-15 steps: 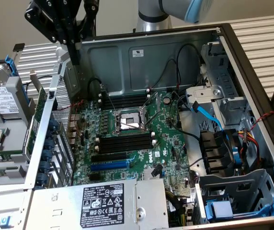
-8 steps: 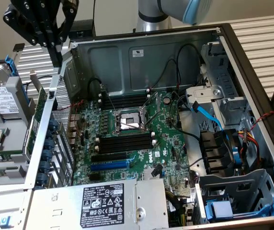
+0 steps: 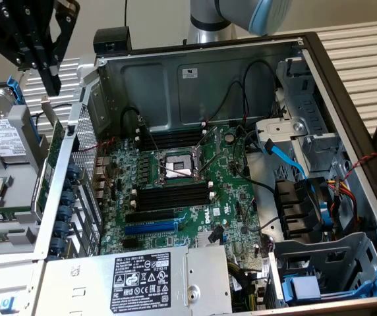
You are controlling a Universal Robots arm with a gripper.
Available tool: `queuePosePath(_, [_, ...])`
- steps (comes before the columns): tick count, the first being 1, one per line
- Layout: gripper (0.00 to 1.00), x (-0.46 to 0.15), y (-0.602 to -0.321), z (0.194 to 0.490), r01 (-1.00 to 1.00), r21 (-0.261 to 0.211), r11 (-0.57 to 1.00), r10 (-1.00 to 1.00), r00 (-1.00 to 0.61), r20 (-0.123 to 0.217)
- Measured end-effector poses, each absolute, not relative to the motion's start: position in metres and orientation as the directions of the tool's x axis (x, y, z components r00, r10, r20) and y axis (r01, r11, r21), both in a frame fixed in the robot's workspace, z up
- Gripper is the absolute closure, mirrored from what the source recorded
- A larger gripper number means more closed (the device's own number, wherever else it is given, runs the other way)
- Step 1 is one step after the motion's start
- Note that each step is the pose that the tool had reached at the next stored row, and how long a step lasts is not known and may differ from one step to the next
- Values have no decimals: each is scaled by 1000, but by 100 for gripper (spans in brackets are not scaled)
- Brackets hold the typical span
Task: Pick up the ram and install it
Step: 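Reach for the ram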
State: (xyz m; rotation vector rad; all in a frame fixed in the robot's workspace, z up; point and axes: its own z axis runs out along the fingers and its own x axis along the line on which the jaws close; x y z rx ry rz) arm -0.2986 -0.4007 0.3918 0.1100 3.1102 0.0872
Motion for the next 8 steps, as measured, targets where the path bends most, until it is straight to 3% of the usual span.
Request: queuePosePath(8, [90,-335,-401,391,70,57,996,71,-997,-26])
